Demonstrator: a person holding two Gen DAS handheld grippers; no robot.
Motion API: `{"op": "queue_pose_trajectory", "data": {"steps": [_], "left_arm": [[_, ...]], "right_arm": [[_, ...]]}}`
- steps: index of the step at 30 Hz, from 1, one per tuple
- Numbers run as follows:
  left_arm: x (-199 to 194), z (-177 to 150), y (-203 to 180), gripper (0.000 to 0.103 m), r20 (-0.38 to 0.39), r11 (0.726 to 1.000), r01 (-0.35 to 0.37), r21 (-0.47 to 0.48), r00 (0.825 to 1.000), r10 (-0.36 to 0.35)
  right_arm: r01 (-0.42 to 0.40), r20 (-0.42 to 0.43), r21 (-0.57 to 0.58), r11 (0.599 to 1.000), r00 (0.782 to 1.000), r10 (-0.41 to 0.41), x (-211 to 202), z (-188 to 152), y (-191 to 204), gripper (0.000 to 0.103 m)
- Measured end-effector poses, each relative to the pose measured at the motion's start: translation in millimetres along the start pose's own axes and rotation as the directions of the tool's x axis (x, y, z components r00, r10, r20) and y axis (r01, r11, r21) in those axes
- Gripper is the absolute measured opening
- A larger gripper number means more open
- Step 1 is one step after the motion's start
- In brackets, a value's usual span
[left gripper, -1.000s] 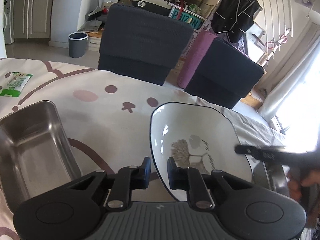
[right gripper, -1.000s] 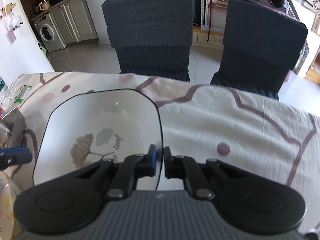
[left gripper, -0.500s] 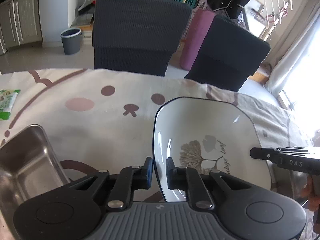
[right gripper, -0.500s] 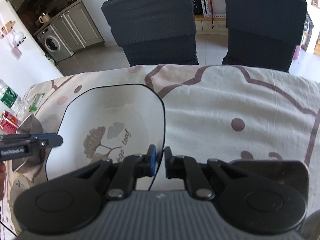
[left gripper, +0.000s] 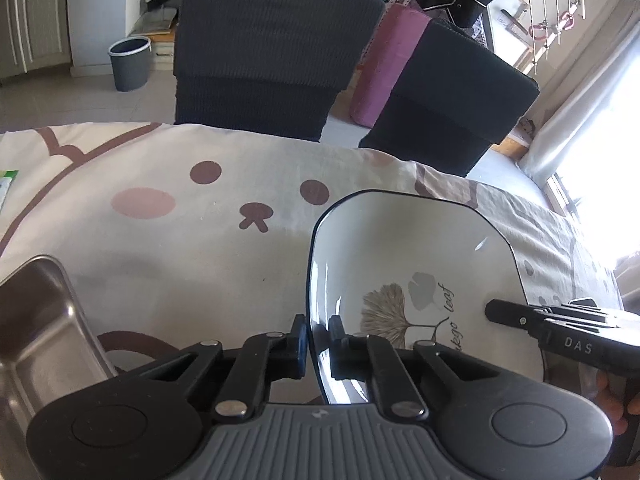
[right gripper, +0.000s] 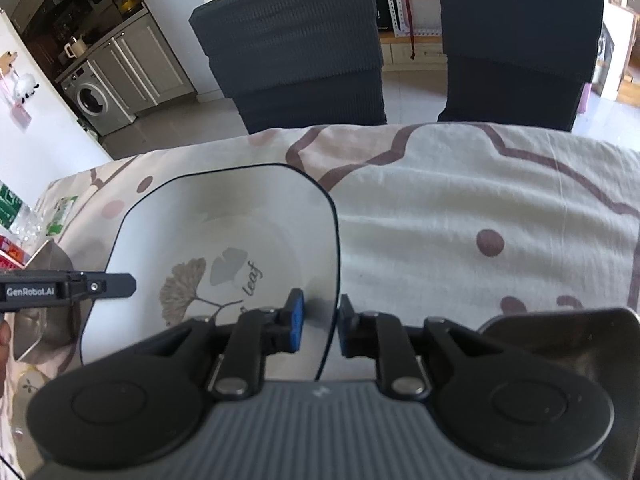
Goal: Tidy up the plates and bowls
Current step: 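Close the left tool on the plate rim while the right tool grips it too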
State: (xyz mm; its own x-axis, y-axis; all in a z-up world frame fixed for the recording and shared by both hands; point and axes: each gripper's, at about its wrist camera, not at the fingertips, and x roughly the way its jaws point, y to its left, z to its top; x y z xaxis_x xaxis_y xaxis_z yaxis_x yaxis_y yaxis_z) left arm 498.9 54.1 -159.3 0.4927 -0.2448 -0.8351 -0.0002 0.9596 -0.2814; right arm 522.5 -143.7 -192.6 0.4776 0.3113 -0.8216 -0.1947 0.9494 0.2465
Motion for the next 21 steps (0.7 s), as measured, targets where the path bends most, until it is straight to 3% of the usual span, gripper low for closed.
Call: {"op": "queue_pose_trajectory", "data": {"steps": [9,15,21], "left_arm": [[-49,12,-10,0.011,0.124,1.0,-0.005,-0.001,0.992,0.005],[-105,13,-34,0.01,0.204,0.999,0.0,0.033,0.979,-0.007],[-162,-6,-56,0.01,0.246,0.998,0.01,0.065,0.969,-0.026]], "right_arm": [[-0.033,0.103,-0.003,0.999,0.994,0.033,-27,9,10,0.017],[-0.069,0.183,0.017,0.997,0.981,0.065,-74,22,17,0.016],[-0.075,0.234,-0.005,0.997,0.969,0.074,-130,13,26,0.015]]}}
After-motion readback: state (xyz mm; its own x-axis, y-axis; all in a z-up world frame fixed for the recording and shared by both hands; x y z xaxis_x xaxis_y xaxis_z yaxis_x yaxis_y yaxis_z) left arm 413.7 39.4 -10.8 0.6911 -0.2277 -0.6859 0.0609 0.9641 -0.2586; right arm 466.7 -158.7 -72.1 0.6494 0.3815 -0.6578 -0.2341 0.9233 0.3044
